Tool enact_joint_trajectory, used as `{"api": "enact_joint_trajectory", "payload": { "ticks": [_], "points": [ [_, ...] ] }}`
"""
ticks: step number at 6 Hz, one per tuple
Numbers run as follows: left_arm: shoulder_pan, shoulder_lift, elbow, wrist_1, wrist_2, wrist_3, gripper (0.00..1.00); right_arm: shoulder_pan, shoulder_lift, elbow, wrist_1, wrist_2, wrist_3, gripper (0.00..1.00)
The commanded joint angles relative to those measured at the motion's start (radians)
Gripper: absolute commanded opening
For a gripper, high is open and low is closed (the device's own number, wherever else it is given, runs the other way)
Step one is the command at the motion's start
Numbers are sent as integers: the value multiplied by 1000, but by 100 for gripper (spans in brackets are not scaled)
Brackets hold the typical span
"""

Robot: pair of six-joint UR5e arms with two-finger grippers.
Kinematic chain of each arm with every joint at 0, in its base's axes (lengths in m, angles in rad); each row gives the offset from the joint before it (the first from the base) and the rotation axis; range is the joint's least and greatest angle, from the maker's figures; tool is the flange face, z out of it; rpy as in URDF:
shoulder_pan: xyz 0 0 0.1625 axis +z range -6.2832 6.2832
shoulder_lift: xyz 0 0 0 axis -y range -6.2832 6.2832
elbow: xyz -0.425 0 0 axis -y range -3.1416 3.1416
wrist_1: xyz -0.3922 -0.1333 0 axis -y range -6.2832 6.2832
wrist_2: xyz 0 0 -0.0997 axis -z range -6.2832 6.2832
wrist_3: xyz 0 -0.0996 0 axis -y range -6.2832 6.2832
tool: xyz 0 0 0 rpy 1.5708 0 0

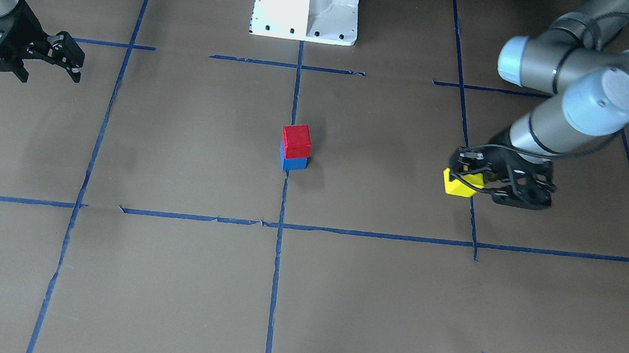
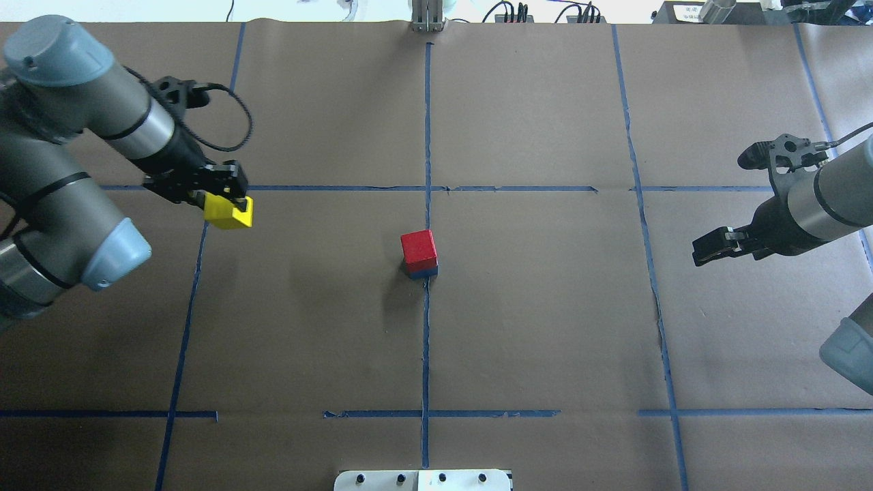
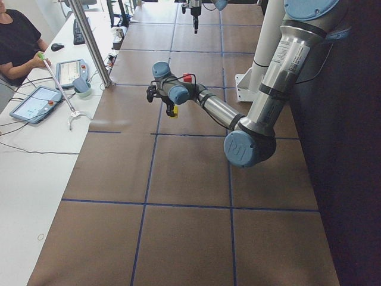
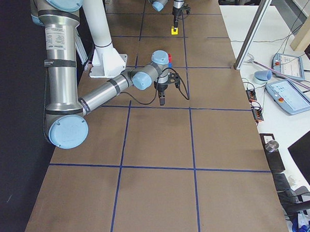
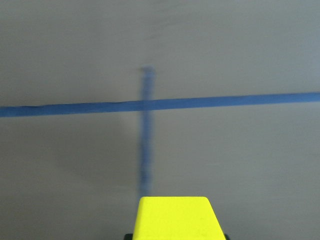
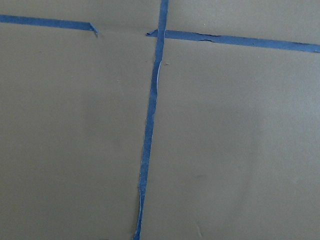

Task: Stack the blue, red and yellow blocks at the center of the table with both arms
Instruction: 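Carry the yellow cube with the left gripper onto the red cube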

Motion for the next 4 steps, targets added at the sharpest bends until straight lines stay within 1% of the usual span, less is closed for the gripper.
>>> {"api": "enact_joint_trajectory", "payload": {
  "ticks": [1, 2, 3, 4],
  "points": [
    [178, -204, -20, 80, 98, -279, 0, 1, -2, 3, 0, 0, 0, 100],
    [210, -331, -3, 231, 177, -285, 0, 1, -2, 3, 0, 0, 0, 100],
    [262, -372, 25, 257, 231, -286, 0, 1, -2, 6, 0, 0, 0, 100],
    [265, -430, 104, 258, 255, -291, 0, 1, -2, 4, 0, 0, 0, 100]
  ]
}}
